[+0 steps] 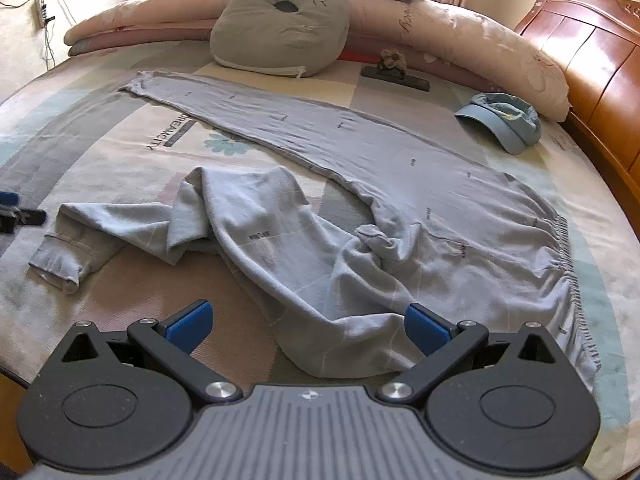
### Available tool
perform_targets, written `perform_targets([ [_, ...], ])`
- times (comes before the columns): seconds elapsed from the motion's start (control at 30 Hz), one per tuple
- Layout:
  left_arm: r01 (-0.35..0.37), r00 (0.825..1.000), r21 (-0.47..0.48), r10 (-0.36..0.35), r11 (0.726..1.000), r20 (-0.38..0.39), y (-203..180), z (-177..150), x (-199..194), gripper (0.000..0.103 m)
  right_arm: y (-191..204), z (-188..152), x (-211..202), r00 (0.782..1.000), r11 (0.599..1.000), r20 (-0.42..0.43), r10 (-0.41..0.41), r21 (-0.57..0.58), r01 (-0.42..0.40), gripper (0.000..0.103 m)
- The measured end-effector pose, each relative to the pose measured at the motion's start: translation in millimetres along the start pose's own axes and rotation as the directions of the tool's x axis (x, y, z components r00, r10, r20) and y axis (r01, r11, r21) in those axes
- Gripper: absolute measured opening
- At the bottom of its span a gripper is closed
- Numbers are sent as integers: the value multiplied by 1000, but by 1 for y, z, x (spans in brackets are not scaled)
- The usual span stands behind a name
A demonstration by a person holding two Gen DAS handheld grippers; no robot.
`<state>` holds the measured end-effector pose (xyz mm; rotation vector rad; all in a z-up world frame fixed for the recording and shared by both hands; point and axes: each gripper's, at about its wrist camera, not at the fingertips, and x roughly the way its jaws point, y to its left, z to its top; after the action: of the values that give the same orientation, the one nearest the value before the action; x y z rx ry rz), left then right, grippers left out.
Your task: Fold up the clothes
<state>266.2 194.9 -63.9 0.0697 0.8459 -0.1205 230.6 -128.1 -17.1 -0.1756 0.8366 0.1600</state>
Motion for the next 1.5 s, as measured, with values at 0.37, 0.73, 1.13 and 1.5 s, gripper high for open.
perform_targets([
  [0.37, 245, 966, -205, -257, 948, -33, 2, -18, -6, 83, 0, -2, 2, 1000, 999, -6, 22, 23, -22, 103],
  [0.73, 508, 810, -650, -571, 566, 136, 57, -29, 26, 83, 4, -1, 7, 997, 997, -9, 78, 29, -77, 103],
  [1.13, 562, 746, -731, -620, 387, 245, 47, -53, 26, 83, -3, -4, 7, 996, 993, -12, 89, 73, -88, 103],
  [1.5, 448, 836, -813, -497, 371, 234, 27, -65, 42, 19, -2, -7, 7, 995, 993, -13, 100, 68, -99, 103],
])
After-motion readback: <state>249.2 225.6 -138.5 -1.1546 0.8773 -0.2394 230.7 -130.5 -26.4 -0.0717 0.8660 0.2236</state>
